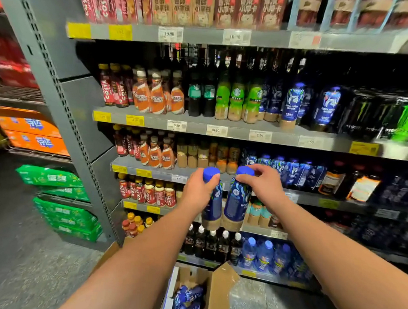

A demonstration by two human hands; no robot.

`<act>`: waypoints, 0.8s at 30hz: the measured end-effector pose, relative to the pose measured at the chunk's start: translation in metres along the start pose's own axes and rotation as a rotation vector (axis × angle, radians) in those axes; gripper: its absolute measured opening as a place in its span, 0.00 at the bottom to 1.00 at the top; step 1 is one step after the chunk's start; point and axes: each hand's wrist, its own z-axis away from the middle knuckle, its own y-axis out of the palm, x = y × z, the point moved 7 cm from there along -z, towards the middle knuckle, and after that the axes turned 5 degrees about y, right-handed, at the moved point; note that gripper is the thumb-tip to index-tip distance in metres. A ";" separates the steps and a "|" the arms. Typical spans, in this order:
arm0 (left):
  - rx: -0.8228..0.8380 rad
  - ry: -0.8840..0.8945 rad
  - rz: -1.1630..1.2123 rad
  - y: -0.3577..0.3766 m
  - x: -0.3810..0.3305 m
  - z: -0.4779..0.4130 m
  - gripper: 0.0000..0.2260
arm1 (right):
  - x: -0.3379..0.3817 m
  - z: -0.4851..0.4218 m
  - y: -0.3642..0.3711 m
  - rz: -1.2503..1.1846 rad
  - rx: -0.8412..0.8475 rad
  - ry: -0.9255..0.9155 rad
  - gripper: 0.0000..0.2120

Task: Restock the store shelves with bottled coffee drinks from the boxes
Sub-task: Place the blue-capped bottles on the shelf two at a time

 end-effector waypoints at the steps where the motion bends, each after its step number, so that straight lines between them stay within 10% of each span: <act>1: -0.003 0.010 0.024 0.000 -0.008 -0.002 0.09 | 0.007 0.000 -0.005 -0.016 -0.008 -0.006 0.13; 24: 0.125 0.291 0.154 0.030 -0.142 -0.161 0.07 | 0.110 -0.108 -0.085 -0.115 -0.272 -0.091 0.10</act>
